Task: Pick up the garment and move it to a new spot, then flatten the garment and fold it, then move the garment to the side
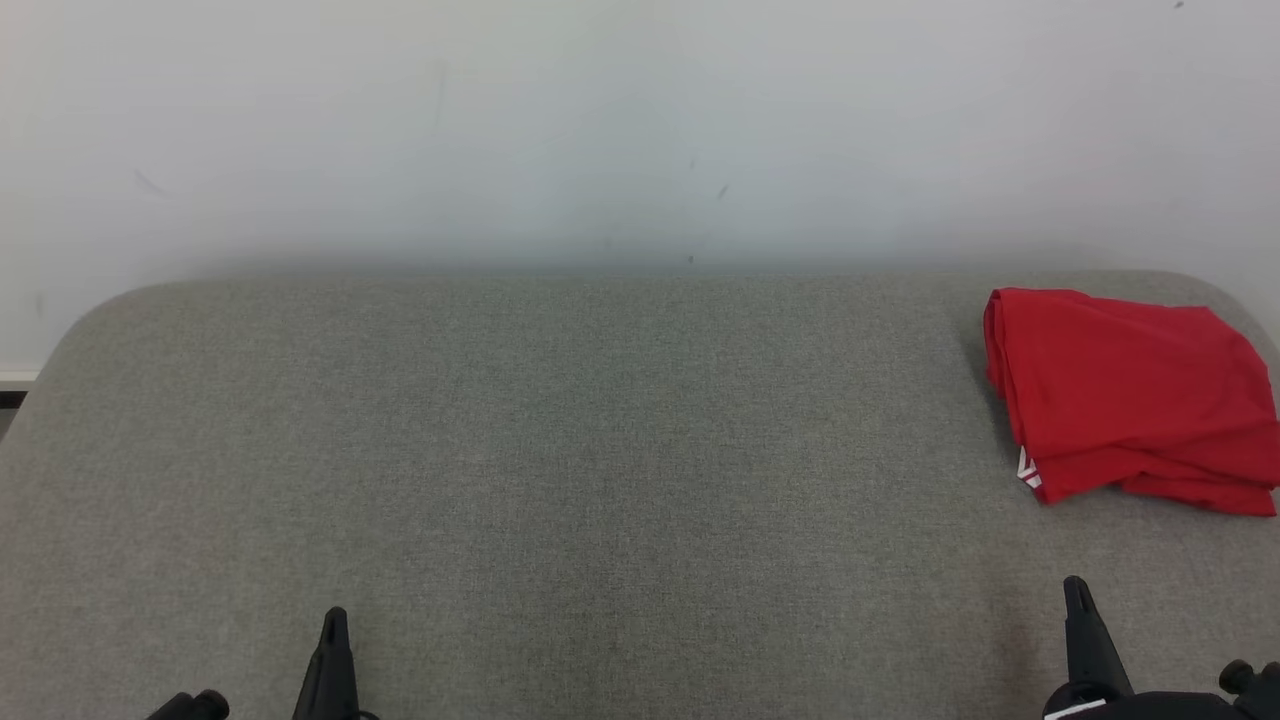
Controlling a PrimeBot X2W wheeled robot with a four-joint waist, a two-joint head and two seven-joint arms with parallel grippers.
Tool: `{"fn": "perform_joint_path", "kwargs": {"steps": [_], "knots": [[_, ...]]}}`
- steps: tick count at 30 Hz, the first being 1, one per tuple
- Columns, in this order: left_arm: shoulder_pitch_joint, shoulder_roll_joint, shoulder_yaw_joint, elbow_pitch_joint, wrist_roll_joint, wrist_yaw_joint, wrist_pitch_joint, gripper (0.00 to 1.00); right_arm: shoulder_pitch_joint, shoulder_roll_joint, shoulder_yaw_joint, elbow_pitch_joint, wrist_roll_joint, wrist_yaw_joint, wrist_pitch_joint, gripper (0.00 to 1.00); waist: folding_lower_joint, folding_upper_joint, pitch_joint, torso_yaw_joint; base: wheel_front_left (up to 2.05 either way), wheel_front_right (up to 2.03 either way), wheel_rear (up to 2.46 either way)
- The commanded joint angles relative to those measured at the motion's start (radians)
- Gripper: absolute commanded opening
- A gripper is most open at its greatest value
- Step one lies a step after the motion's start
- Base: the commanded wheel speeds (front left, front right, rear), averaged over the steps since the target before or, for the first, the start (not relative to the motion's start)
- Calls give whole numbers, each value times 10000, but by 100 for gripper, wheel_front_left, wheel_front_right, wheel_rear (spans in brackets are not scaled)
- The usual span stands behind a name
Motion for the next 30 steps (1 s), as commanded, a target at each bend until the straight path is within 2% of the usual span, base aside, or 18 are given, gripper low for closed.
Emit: {"fn": "perform_joint_path", "kwargs": {"steps": [1,16,30], "knots": [[-320,42,-7,-36,-390,-61,56,0,-227,-82,-95,-76,386,4,108,0,-1,-1,4,-4,0,0,0],[-769,51,-134,133,-2481,-176,423,0,-532,-111,-452,44,2268,5,712,0,-1,-1,47,-38,0,0,0],[-1088,58,-228,273,-3927,-257,682,0,-773,-121,-723,119,3592,6,1157,0,-1,-1,82,-67,0,0,0]]}}
